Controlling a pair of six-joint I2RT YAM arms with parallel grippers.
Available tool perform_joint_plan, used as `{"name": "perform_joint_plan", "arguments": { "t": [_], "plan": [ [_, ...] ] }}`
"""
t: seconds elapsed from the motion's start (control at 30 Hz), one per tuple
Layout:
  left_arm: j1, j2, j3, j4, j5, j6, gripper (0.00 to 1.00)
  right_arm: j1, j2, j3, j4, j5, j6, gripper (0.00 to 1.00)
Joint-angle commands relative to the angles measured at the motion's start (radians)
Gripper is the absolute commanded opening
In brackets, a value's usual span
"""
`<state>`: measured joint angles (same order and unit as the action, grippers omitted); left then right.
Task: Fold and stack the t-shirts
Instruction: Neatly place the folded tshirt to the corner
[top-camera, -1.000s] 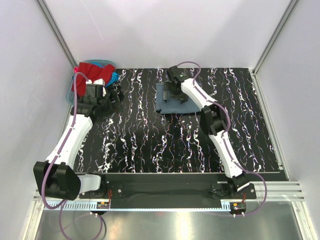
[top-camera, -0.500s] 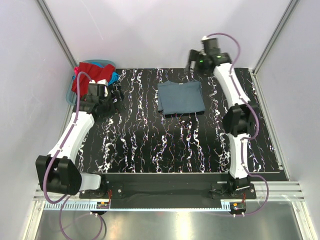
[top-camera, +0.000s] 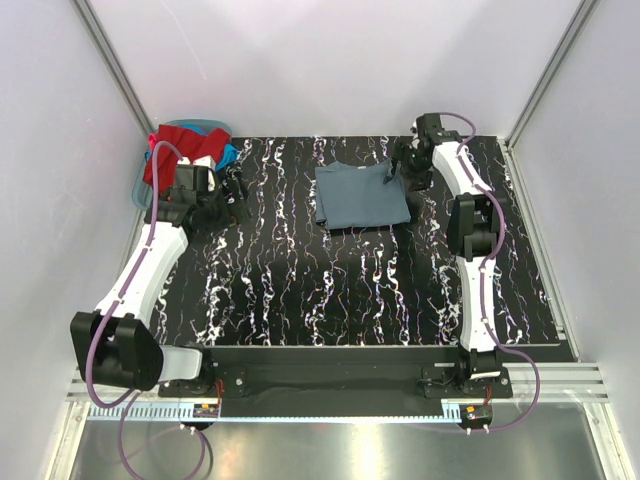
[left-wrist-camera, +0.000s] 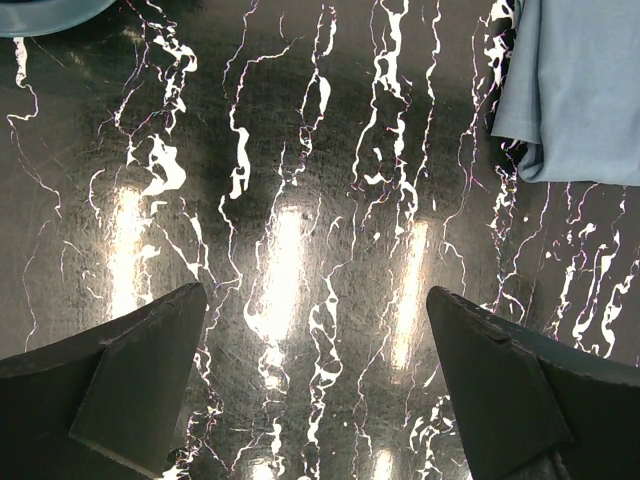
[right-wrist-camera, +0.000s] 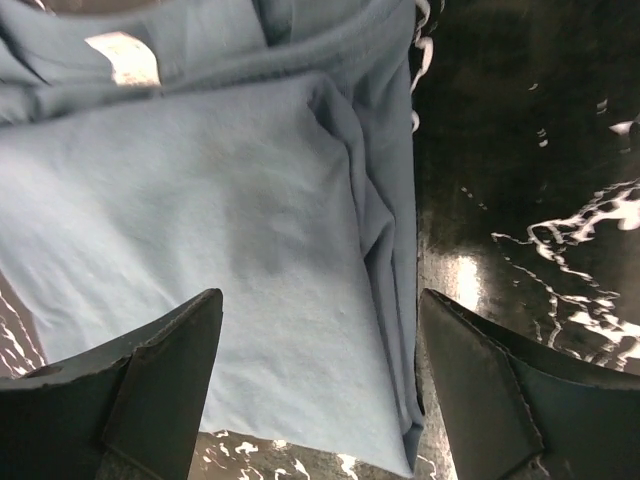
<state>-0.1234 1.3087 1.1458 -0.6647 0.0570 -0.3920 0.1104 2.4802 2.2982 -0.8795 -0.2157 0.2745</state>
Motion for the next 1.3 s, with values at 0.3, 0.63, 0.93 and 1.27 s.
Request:
{"name": "perform_joint_plan", "arguments": {
  "t": [0.3,0.63,0.93,1.27],
  "plan": [
    [-0.001,-0.012,0.032,-0.004,0.027,0.002,0.99,-0.008,-0.021,-0.176,0.08,-0.034,-0.031,0.87],
    [-0.001,0.006,0.04,-0.006,0.049,0.013,0.99,-0.009,0.009,-0.273,0.18,-0.045,-0.012,0.35],
    [-0.001,0.024,0.071,-0.012,0.041,0.031,0.99,-0.104,0.032,-0.051,0.104,-0.005,-0.066,0.0],
    [-0.001,0.058,0.164,-0.061,-0.084,0.018,0.99,-0.261,0.223,0.392,-0.064,0.142,-0.262,0.0]
  ]
}}
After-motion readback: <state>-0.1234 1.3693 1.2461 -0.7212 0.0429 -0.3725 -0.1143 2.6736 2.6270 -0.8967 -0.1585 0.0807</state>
